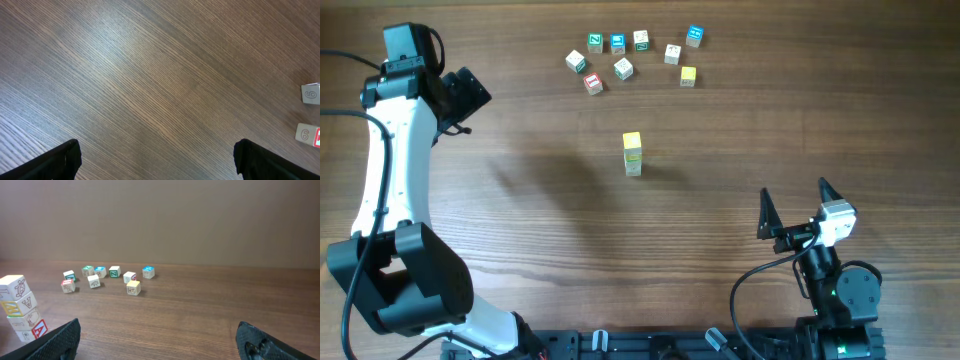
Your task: Form a tower
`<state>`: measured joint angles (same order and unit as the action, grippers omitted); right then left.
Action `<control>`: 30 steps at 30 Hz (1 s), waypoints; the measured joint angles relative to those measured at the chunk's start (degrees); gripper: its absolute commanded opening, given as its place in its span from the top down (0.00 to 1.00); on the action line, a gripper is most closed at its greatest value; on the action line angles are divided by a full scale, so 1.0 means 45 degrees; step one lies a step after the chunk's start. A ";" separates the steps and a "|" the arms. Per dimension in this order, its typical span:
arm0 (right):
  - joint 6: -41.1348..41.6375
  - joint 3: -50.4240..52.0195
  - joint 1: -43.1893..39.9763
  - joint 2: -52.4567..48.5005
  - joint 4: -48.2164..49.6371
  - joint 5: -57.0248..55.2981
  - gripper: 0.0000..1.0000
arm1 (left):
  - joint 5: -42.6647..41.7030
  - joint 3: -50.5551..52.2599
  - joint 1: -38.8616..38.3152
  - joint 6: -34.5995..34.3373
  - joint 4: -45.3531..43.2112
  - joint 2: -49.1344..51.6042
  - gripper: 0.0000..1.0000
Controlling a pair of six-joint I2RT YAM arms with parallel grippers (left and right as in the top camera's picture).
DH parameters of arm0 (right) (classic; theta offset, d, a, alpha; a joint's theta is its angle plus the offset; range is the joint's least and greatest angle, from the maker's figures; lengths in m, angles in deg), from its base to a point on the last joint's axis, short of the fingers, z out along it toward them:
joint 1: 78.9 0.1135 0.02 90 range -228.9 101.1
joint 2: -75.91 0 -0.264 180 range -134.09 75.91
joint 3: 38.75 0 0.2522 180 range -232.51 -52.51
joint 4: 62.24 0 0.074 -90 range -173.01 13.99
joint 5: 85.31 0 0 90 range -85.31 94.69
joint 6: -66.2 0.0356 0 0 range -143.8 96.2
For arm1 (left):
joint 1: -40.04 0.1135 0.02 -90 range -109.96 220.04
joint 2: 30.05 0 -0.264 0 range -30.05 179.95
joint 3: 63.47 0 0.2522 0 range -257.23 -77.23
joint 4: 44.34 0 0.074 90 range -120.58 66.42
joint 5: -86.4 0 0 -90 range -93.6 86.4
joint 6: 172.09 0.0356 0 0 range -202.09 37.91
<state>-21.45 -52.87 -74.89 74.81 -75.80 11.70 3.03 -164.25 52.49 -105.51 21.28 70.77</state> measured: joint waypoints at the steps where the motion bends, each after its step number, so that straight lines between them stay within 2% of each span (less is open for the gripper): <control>1: 0.0000 0.0000 0.0000 0.0000 0.0000 0.0000 0.00 | -0.0005 0.0000 0.0000 0.0000 0.0000 0.0000 0.00; 30: 0.0000 0.0000 0.0000 0.0000 0.0000 0.0000 0.00 | -0.0005 0.0000 0.0000 0.0000 0.0000 -0.0160 0.00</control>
<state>-21.45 -52.87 -74.89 74.81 -75.80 11.70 3.01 -164.25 52.49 -105.51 21.28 70.04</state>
